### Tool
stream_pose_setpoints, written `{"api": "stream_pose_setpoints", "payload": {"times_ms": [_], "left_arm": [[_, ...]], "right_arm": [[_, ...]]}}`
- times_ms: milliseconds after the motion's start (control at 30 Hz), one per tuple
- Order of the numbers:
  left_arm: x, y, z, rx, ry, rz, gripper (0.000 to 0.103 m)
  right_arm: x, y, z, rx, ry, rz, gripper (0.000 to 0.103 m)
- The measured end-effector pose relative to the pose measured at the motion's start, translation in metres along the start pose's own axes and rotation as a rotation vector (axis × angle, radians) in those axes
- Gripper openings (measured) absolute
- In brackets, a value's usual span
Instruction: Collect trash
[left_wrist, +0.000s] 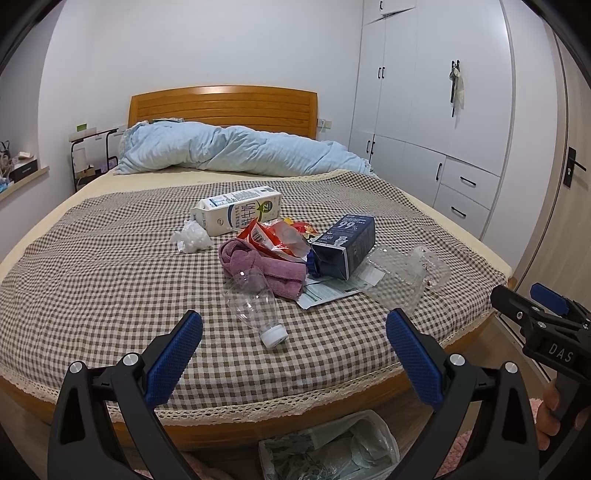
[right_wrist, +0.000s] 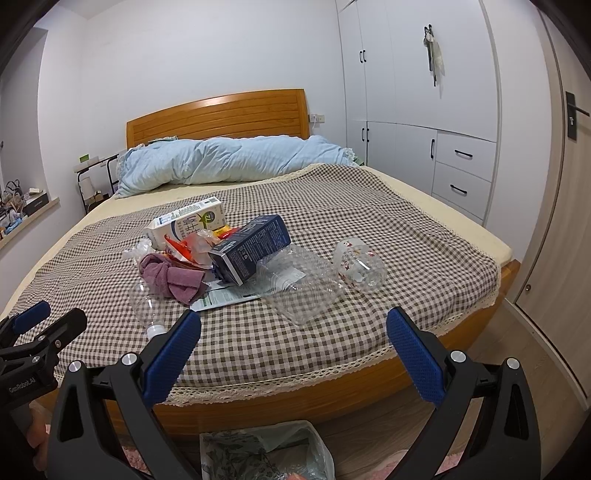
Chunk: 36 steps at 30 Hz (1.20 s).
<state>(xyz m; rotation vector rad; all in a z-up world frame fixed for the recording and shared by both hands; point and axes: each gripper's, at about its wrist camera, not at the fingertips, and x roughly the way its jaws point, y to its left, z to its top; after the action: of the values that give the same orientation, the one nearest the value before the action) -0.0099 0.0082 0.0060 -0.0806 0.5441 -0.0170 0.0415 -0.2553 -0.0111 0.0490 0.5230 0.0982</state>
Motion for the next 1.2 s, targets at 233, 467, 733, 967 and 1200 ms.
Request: {"api": "stream_pose_setpoints", "payload": {"times_ms": [233,467,733,967,1200], "left_arm": [[-0.0011,0.0,-0.0002,-0.002,-0.001,-0.003,0.097],[-0.0011,-0.0013,0.0006,0.0,-0.001,-0.002,0.097],[-0.0016,-0.003,0.002,0.007,-0.01,0.003,0.097],[0.0008,-0.0017,0.0023,0.002,-0.015,0.01,0.097],[0.0032,-0.0015,0.0042,0.003,-0.02,0.013,0.097]], "right_arm": [[-0.0004,0.0012,0.0007,-0.002,-0.002,0.001,0.097],[-0.0008,0.0012,0.0007,-0.002,-0.002,0.001,0.097],[-0.0007,0.0011,0.0002,-0.001,-0.003,0.002,0.097],[0.0017,0.0022,0.0016,-0.007,-0.001,0.007,0.097],[0.0044,0.0027,0.0024,-0.01,-0.002,0.006,0.097]]}}
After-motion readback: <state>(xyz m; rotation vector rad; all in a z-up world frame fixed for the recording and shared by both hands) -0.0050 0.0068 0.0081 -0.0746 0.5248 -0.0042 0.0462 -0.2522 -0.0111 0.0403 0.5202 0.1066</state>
